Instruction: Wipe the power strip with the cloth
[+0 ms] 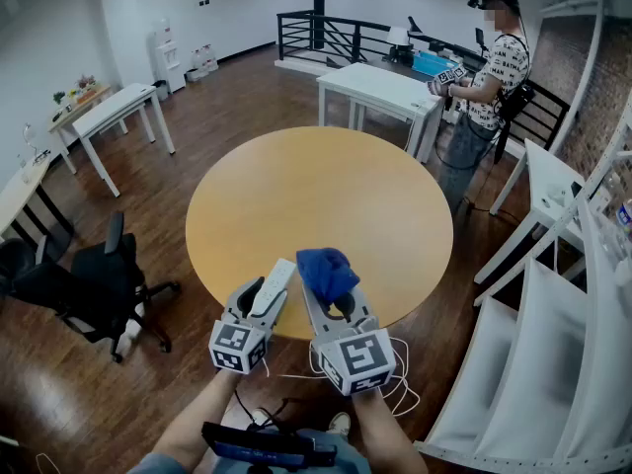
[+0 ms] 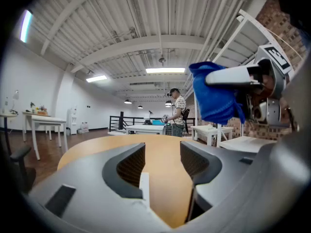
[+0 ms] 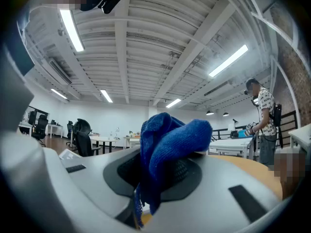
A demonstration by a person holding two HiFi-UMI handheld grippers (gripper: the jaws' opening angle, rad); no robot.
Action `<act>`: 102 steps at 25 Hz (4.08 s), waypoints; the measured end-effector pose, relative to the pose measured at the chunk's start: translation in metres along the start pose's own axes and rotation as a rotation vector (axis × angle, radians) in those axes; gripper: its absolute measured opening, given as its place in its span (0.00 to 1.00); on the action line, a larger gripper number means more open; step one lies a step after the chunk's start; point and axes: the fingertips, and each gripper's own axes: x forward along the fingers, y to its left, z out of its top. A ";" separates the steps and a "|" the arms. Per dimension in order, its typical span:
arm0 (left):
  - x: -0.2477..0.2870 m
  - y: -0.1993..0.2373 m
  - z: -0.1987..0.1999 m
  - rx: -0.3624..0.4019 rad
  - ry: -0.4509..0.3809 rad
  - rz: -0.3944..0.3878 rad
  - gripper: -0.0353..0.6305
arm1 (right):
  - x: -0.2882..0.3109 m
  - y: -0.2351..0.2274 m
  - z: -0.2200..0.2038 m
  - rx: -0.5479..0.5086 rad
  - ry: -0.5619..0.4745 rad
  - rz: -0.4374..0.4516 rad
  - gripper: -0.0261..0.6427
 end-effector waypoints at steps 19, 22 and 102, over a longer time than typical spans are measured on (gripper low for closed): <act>0.016 0.063 -0.166 -0.073 0.359 0.172 0.58 | 0.004 -0.013 -0.019 -0.003 0.043 -0.016 0.14; 0.020 0.068 -0.175 -0.066 0.378 0.203 0.58 | 0.005 -0.014 -0.022 0.006 0.045 -0.017 0.14; -0.054 -0.032 0.133 0.327 -0.168 0.024 0.47 | 0.031 0.106 0.097 0.012 -0.145 0.403 0.14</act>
